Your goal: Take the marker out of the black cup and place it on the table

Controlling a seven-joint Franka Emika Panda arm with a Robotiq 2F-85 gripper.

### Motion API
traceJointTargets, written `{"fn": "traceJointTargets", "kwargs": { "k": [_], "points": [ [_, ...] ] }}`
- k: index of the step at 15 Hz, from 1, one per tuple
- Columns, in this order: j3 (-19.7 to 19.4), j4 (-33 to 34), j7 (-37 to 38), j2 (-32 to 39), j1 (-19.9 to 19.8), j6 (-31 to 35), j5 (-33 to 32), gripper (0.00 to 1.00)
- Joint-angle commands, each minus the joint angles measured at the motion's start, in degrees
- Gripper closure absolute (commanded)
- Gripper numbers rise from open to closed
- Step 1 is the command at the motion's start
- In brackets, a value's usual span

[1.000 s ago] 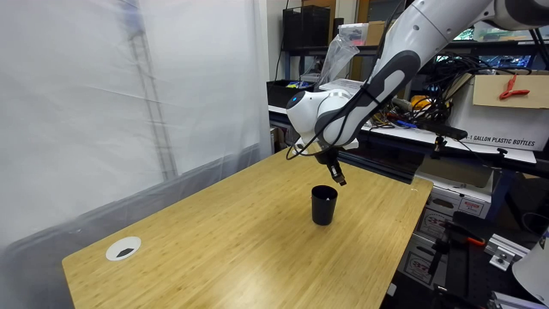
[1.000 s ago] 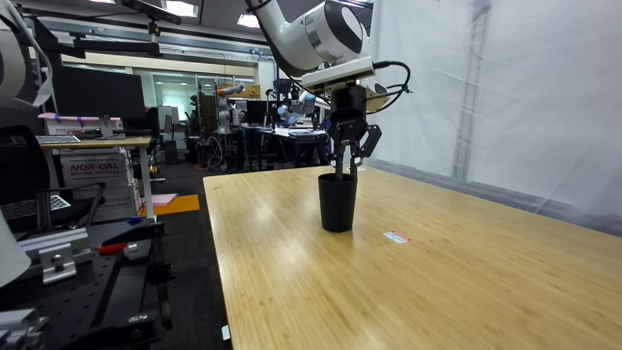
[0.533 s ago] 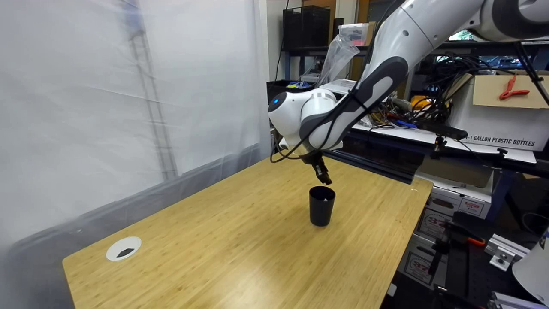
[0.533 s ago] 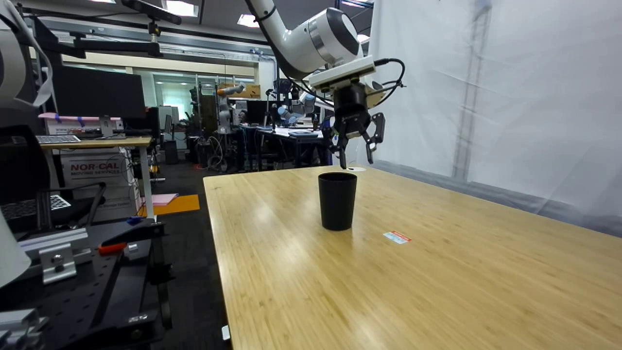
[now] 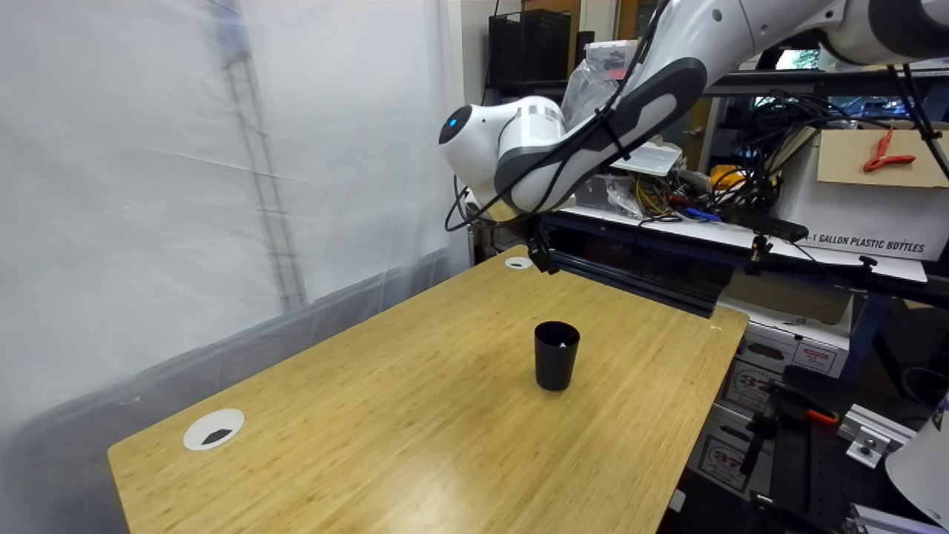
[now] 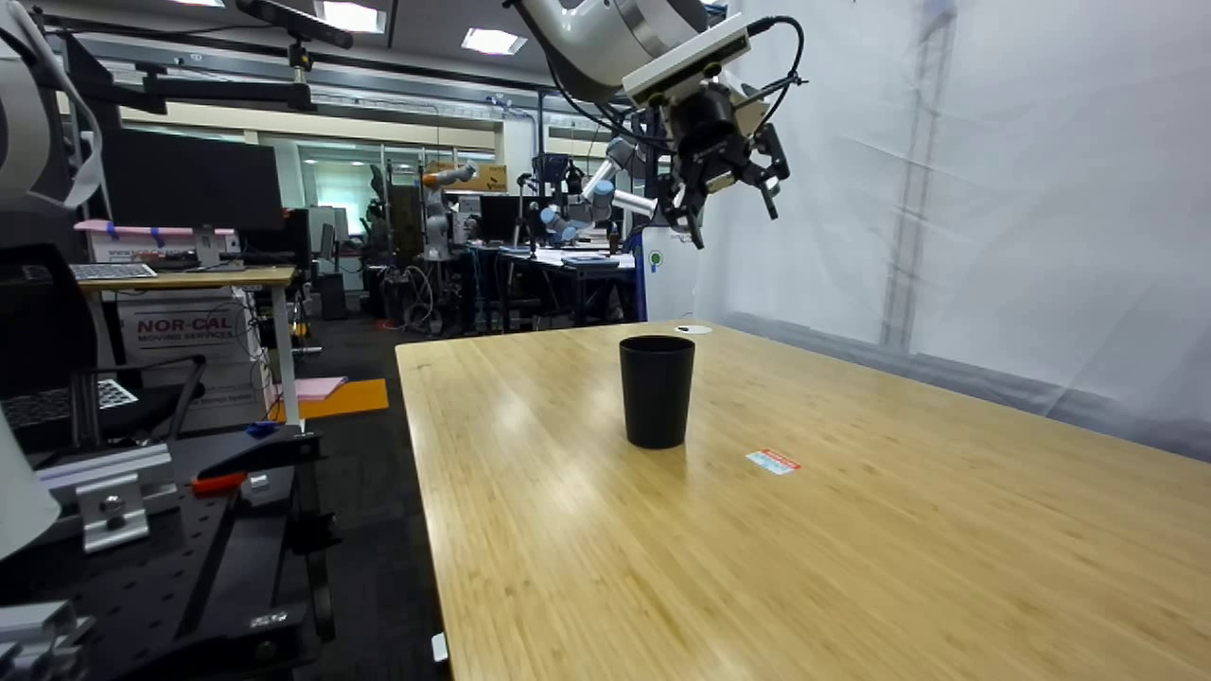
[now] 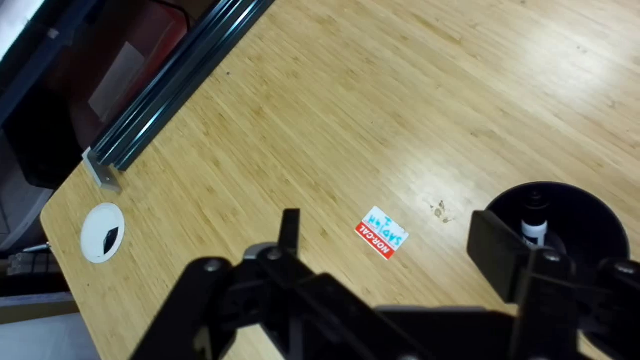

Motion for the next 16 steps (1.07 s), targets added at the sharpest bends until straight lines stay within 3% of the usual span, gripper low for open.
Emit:
{"fn": "traceJointTargets", "kwargs": {
  "k": [1,3,4,5,6,7,11,12,15,16],
  "points": [
    [1.51,-0.16,-0.77,-0.54,-1.02,-2.72,1.6,0.16],
    [2.29,0.05,-1.65,-0.99,-1.38,-4.54,4.54,0.22],
    [2.53,0.02,-1.84,-1.35,-1.44,-5.36,5.91,0.19],
    [2.9,-0.1,-2.48,-1.99,-1.69,-6.46,7.9,0.11],
    [3.06,-0.04,-2.69,-2.36,-1.78,-7.39,9.52,0.15],
    [3.33,-0.32,-3.18,-3.11,-2.05,-8.37,11.32,0.03],
    [4.02,-2.64,-4.45,-5.43,-3.27,-8.9,16.82,0.0],
    [4.18,-3.11,-4.9,-5.52,-3.6,-8.95,18.0,0.05],
    [3.73,-5.17,-2.89,-5.81,-3.98,-8.52,19.01,0.0],
    [3.73,-3.07,-3.25,-3.91,-3.34,-9.29,17.43,0.02]
  ]
}}
